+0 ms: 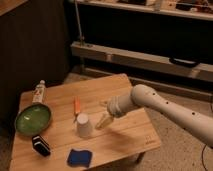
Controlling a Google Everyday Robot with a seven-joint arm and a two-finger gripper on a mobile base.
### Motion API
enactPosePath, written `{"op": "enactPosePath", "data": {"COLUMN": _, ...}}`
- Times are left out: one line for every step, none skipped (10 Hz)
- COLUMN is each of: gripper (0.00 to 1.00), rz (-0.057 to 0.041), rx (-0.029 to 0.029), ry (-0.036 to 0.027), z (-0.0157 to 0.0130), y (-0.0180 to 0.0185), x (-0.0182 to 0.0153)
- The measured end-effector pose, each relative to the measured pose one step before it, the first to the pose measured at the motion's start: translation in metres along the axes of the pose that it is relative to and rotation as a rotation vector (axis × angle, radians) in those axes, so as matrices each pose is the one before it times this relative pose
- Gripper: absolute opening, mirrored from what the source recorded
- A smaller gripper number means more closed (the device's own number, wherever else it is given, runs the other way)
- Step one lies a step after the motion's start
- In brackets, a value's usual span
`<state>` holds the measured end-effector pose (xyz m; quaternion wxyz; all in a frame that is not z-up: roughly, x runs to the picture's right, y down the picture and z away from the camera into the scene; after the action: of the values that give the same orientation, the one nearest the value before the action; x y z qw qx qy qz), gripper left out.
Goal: Place the ceramic cup over the eraser
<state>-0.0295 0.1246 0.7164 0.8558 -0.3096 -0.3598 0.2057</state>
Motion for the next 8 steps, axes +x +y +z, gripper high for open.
{"op": "enactPosePath", "data": {"gripper": 0.80, "rz": -0.00086, "rx": 0.00641, "ry": -0.00187, "z": -0.00007, "y": -0.00020, "x": 0.00047}}
{"op": "enactPosePath", "data": {"gripper": 0.80, "rz": -0.00266, "rx": 0.02298, "ry": -0.01605, "z": 0.00107, "y": -0.00196, "x": -0.00172}}
{"op": "enactPosePath", "data": {"gripper": 0.80, "rz": -0.00716, "rx": 0.06727, "ry": -0.01904, "z": 0.00604, "y": -0.00354, "x": -0.00476}}
{"op": "enactPosePath", "data": {"gripper": 0.80, "rz": -0.01276, "rx": 0.03214, "ry": 0.00287, "z": 0.00818, "y": -0.00212, "x": -0.00859}}
{"op": "enactPosePath", "data": {"gripper": 0.80, "rz": -0.02193, "rx": 0.03300, "ry": 0.00567, "z": 0.00708, "y": -0.00408, "x": -0.01301}}
{"op": "enactPosePath", "data": {"gripper": 0.80, "rz": -0.01636, "rx": 0.01970, "ry": 0.00324, "z": 0.00354, "y": -0.00374, "x": -0.00815}}
{"op": "enactPosePath", "data": {"gripper": 0.80, "rz": -0.01948, "rx": 0.00309, "ry": -0.00139, "z": 0.00318, "y": -0.00581, "x": -0.00613}}
{"op": "enactPosePath", "data": {"gripper": 0.80, "rz": -0.00799, "rx": -0.01379, "ry": -0.01142, "z": 0.00234, "y": -0.00138, "x": -0.00130}}
